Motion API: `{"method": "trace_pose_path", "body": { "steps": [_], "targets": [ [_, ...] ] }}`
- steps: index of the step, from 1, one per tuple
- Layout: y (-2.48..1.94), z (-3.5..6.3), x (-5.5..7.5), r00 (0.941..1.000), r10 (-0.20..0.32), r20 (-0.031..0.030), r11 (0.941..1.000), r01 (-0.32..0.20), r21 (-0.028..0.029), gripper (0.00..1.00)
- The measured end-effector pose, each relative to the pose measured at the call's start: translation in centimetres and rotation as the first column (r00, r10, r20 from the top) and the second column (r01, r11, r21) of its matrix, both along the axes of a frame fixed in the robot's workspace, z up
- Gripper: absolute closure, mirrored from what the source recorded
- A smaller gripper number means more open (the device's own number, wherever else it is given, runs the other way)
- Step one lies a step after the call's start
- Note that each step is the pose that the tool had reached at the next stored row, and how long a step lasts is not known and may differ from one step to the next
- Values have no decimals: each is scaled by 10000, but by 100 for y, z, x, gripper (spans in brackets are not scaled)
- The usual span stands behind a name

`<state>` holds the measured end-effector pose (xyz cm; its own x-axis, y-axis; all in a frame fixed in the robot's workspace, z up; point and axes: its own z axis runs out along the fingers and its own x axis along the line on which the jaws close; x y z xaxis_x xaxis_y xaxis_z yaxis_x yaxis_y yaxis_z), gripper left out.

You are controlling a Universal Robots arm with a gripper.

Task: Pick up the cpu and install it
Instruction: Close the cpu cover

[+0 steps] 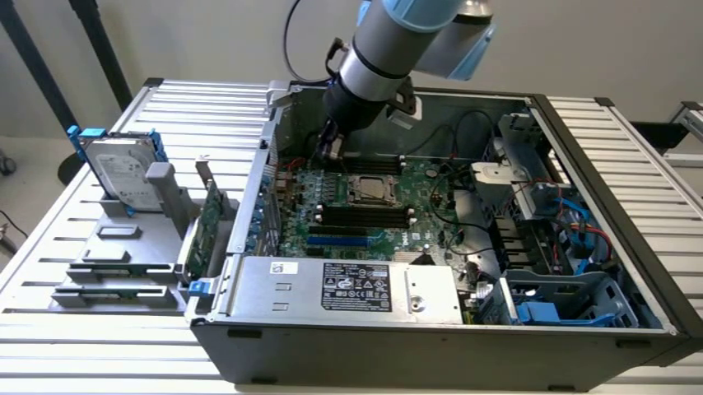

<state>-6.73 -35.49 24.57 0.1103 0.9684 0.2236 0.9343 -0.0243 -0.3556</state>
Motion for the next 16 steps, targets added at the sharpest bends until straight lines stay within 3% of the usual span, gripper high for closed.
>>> {"method": "trace_pose_path", "body": {
  "steps": [8,16],
  "targets": [
    [0,1,1,9975,-701,-60,9975,701,-1,89],
    [0,1,0,9869,-1610,-100,9870,1610,-6,89]
  ]
}}
